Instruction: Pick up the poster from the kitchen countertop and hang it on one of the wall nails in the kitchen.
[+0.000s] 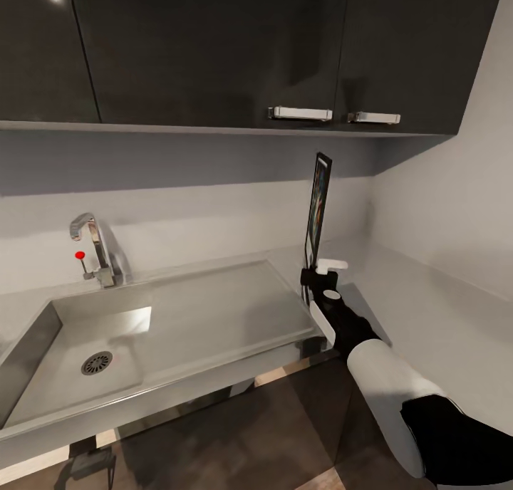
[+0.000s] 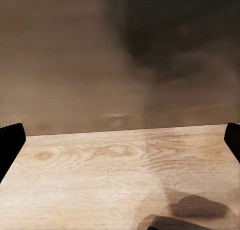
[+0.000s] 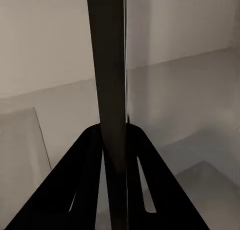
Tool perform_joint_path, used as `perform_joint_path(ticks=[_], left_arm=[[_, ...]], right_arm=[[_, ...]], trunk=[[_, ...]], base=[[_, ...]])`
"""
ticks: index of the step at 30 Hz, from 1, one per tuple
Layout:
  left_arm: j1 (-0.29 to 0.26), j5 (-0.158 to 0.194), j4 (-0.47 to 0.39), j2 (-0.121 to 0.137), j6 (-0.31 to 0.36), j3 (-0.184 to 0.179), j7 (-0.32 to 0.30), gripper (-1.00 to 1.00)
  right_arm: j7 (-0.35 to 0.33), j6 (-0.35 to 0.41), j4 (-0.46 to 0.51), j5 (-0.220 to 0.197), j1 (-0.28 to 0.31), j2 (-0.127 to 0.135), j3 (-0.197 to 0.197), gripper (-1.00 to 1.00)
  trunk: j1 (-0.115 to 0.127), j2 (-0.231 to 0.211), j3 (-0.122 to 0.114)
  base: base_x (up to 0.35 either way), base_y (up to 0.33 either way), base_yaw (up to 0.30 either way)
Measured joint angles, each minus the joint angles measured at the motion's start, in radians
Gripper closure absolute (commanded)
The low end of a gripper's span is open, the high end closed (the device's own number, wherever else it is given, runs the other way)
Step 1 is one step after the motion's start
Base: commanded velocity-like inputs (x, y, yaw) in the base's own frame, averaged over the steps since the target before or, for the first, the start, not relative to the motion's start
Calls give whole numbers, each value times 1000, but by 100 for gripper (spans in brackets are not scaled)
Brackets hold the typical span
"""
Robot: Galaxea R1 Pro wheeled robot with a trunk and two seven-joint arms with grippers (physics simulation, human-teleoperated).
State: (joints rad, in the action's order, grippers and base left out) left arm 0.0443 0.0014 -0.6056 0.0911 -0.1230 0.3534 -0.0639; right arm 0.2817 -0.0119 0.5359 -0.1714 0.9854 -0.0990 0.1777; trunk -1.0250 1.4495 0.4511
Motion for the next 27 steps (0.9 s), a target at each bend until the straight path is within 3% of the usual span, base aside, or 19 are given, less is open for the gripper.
perform_joint_path(ticks=[8,27], left_arm=[[0,0,1,0,0,0,0,-100],[0,0,1,0,0,0,0,-100]], right_arm=[[0,0,1,1,0,0,0,100],[0,2,1,2,-1,0,0,100]], trunk=[[0,0,0],[-1,0,0]], base=[[-46,0,0],[-318,0,0]])
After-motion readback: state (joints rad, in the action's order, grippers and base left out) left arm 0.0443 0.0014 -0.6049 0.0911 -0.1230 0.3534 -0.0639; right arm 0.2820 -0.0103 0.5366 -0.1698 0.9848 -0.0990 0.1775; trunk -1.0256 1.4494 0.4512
